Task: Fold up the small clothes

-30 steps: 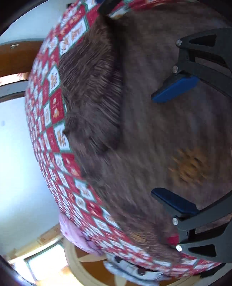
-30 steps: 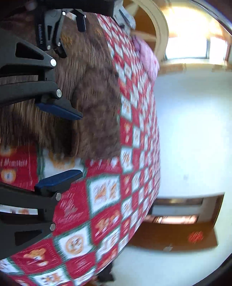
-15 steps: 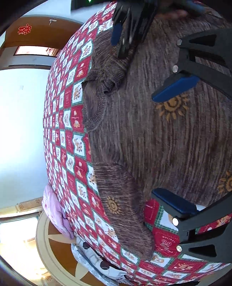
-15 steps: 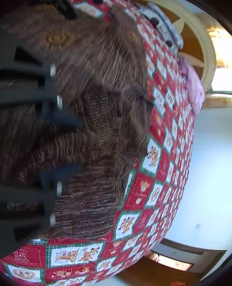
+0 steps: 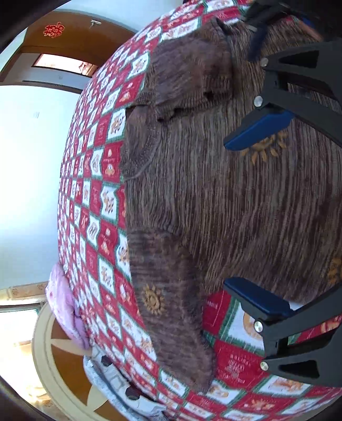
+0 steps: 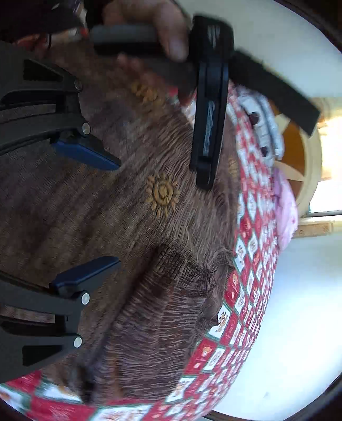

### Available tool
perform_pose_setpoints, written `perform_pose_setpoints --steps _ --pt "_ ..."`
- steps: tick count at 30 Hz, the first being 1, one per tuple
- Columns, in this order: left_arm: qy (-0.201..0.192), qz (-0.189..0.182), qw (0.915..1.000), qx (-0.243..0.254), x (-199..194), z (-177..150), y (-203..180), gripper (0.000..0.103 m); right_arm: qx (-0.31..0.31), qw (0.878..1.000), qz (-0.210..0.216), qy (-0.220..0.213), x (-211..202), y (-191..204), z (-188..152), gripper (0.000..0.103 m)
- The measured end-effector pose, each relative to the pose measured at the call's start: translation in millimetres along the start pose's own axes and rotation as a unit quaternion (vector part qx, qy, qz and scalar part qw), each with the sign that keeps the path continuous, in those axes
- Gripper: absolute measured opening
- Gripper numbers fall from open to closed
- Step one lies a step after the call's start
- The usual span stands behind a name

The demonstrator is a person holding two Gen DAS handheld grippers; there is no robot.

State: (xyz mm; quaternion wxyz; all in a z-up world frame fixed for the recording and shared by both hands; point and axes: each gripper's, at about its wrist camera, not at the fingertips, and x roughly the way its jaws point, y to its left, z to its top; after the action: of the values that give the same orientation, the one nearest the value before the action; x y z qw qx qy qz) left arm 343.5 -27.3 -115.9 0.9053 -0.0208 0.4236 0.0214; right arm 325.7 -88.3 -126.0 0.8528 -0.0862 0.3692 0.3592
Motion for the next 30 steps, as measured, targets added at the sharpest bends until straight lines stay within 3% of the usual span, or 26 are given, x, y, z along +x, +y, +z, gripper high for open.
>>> perform_pose_setpoints --steps 2,6,11,12,14,17,19,20,21,24,26,28,30 --pt "0.005 -0.026 0.9996 -0.005 1 2 -6 0.099 0.017 1.0 -0.006 -0.022 -13 -9 -4 0.069" --pt "0.035 -0.083 0.9959 -0.001 8 10 -33 0.095 0.077 0.993 -0.061 -0.072 -39 -40 -13 0.069" --pt "0.056 -0.119 0.9908 0.032 28 22 -80 0.083 0.169 0.967 -0.155 -0.113 -62 -87 -21 0.069" --pt "0.068 -0.125 0.9894 0.031 36 25 -85 0.076 0.188 0.959 -0.175 -0.117 -65 -96 -23 0.069" --pt "0.104 -0.13 0.9857 0.027 57 30 -94 0.072 0.198 0.951 -0.209 -0.11 -68 -108 -27 0.069" --pt "0.082 -0.111 0.9898 0.032 63 37 -99 0.06 0.19 0.939 -0.278 -0.065 -57 -117 -29 0.067" --pt "0.07 -0.114 0.9902 0.041 62 40 -102 0.024 0.201 0.939 -0.275 -0.04 -50 -122 -35 0.061" --pt "0.068 -0.123 0.989 0.043 62 41 -102 0.015 0.208 0.939 -0.271 -0.029 -46 -125 -37 0.06" --pt "0.063 -0.109 0.9907 0.051 60 43 -103 0.011 0.214 0.939 -0.27 -0.02 -41 -129 -38 0.059" --pt "0.066 -0.132 0.9883 0.039 54 44 -98 0.011 0.229 0.937 -0.263 -0.023 -44 -131 -42 0.051" --pt "0.07 -0.151 0.9857 0.024 51 43 -91 0.019 0.23 0.936 -0.265 -0.018 -41 -130 -42 0.045" --pt "0.066 -0.134 0.9887 0.014 55 43 -83 0.053 0.226 0.936 -0.269 -0.009 -35 -128 -43 0.045" --pt "0.059 -0.117 0.9914 0.004 63 46 -77 0.057 0.221 0.936 -0.275 -0.01 -35 -123 -44 0.045"
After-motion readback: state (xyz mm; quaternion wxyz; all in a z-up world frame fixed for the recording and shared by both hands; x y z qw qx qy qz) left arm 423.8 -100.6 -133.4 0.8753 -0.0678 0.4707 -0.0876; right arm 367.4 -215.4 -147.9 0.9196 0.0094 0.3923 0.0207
